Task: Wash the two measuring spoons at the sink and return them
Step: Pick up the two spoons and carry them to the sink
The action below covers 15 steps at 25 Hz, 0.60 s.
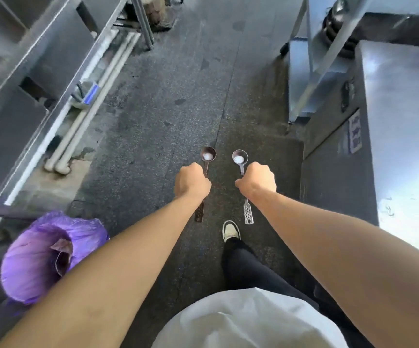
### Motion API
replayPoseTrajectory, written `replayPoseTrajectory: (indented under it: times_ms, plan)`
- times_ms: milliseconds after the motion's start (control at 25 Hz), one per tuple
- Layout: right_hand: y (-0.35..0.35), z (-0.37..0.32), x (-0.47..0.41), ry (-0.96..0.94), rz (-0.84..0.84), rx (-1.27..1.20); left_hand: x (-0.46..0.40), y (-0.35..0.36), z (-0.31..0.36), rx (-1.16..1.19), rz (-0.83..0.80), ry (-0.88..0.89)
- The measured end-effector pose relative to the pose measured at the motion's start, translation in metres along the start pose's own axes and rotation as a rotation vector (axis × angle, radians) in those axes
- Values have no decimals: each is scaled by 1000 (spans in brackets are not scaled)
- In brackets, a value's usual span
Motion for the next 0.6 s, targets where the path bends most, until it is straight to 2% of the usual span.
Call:
replayPoseTrajectory:
  times_ms: [280,600]
  plan:
    - [20,-136,-96,-214,-124,119,-101,-60,-36,98,17,-253]
    - [80,-282,-143,-385,-250,218,-194,-114,-120,212,37,-396]
Point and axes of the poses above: each hand's wrist, its own x-axis away from the middle knuckle, its own y-axis out of the palm, z = x × y, the point moved 1 cm from there along -x, towards the middle knuckle, and after that the axes turned 10 degrees about -x, right-handed, at the moved point
